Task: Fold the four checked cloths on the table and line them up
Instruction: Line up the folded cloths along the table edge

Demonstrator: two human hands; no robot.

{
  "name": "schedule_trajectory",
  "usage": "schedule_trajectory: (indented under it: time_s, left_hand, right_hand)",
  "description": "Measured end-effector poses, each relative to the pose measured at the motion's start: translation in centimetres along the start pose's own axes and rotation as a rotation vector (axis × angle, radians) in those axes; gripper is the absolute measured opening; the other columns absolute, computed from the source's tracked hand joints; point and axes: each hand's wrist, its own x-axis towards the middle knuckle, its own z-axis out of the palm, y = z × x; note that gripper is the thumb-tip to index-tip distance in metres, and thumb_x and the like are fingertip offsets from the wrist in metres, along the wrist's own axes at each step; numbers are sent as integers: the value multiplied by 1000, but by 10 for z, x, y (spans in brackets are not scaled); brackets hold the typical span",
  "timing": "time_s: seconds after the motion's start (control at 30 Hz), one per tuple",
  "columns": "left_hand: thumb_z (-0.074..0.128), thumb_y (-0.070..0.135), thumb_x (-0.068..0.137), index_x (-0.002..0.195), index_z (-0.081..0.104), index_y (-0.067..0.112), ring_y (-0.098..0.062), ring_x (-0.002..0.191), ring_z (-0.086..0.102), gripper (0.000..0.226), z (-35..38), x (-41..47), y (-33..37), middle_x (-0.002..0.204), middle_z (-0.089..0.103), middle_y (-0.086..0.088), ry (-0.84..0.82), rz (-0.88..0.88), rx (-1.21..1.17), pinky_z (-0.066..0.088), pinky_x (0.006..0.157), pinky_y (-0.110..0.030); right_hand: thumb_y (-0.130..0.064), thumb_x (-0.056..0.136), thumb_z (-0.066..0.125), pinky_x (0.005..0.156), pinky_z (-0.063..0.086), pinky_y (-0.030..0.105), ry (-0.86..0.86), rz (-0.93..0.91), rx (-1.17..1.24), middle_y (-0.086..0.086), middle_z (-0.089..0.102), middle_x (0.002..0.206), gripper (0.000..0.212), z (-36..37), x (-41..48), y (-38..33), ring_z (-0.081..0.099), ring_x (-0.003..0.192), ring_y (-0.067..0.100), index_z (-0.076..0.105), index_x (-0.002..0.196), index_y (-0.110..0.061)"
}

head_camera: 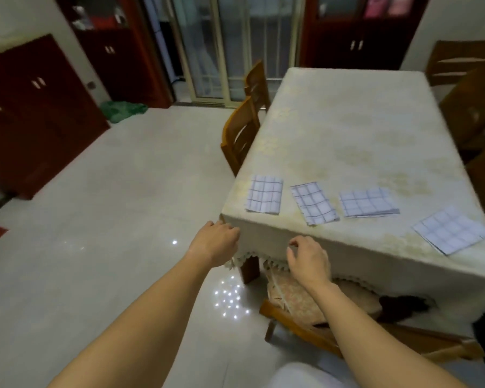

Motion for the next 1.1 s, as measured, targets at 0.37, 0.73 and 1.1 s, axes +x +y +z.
schedule_trajectory:
  time_s: [0.37,0.73,1.1]
  left_hand:
    - [39,29,105,125,58,19,-24,109,58,28,-16,57,-116,120,64,-3,-83,25,106,44,98,-37]
    - [43,29,104,116,60,19,-24,95,57,23,1,212,-154,106,64,-5,-43,454,45,47,91,-38]
    - [39,23,104,117,59,14,-31,100,56,25,-25,320,-106,110,63,-10,-15,915,152,41,88,-40]
  right_hand:
    - [-31,99,55,100,41,31,-8,25,111,-7,60,117,24,53,105,-113,54,109,12,60,122,-25]
    - [-33,103,49,99,42,35,133,464,-55,-1,59,127,29,50,176,-86,55,116,20,58,128,-23]
    - [-29,100,55,96,47,38,404,824,48,-2,61,119,20,45,174,-89,57,109,20,62,119,-25]
